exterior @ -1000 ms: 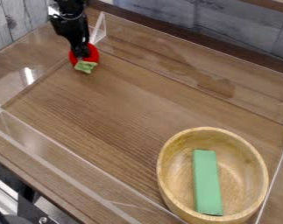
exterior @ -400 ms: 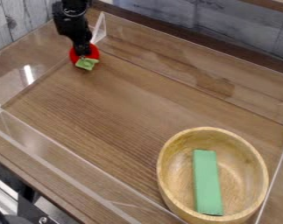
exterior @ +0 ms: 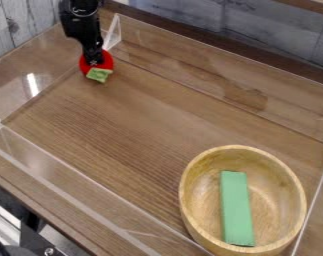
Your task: Move the red fruit to the left
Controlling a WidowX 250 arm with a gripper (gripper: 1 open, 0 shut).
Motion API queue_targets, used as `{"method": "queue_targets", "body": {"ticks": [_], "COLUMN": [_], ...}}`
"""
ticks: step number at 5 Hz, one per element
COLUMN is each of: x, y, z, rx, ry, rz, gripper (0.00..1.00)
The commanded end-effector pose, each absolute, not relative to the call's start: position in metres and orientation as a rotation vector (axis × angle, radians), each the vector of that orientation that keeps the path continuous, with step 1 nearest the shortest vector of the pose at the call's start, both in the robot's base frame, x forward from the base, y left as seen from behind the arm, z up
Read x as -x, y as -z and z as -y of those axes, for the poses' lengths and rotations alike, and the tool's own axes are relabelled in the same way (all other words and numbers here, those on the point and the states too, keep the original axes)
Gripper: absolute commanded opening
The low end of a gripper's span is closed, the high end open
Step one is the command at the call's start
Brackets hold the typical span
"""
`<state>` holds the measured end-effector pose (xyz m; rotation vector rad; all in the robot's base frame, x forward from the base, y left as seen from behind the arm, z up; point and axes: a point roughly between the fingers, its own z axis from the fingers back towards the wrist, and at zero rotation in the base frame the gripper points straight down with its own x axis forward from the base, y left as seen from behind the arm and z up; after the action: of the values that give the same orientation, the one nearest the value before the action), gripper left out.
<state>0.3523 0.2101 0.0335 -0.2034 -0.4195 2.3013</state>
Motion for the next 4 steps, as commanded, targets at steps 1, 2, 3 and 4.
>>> {"method": "queue_targets", "body": {"ticks": [1,2,3,4], "x": [-0.342,-0.342,-0.344,-0.344], "y": [-0.032,-0.039,-0.045,-0.045], "z": [-0.213,-0.213,-0.214,-0.213], "rx": [0.186,0.176,0.167,0.159], "ry": [-2.339,-2.357,-2.375,-2.391], "rz": [0.417,0.418,0.421,0.422], "gripper": [1.00,1.00,1.00,1.00]}}
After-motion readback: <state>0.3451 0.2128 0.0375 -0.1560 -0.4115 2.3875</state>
